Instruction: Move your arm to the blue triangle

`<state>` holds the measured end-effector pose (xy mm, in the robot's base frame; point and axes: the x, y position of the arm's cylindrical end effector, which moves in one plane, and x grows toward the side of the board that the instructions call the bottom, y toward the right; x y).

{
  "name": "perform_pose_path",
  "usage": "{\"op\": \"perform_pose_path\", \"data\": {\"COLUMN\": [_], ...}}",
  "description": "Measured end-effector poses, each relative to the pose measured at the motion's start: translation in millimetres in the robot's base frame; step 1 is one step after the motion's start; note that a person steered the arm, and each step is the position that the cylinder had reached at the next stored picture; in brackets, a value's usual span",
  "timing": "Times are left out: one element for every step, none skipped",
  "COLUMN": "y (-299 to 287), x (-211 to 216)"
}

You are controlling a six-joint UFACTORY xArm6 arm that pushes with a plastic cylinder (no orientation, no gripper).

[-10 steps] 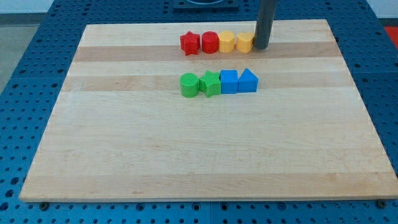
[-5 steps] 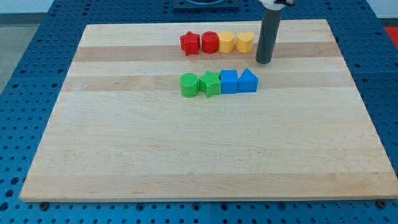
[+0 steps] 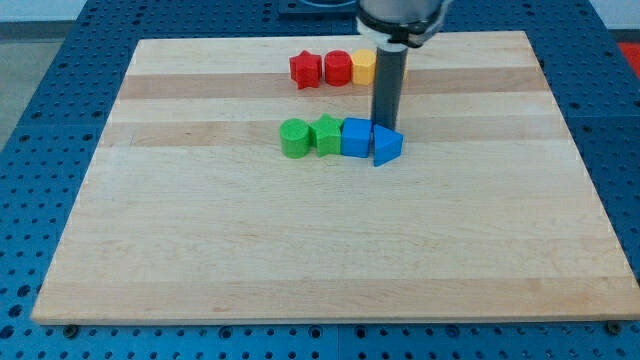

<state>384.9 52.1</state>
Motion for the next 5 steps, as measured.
{"op": "perform_pose_path", "data": {"y": [-15.7, -13.9, -3.4, 20.2, 48.7], "x": [7.5, 28.4, 51.3, 76.1, 98.8]}}
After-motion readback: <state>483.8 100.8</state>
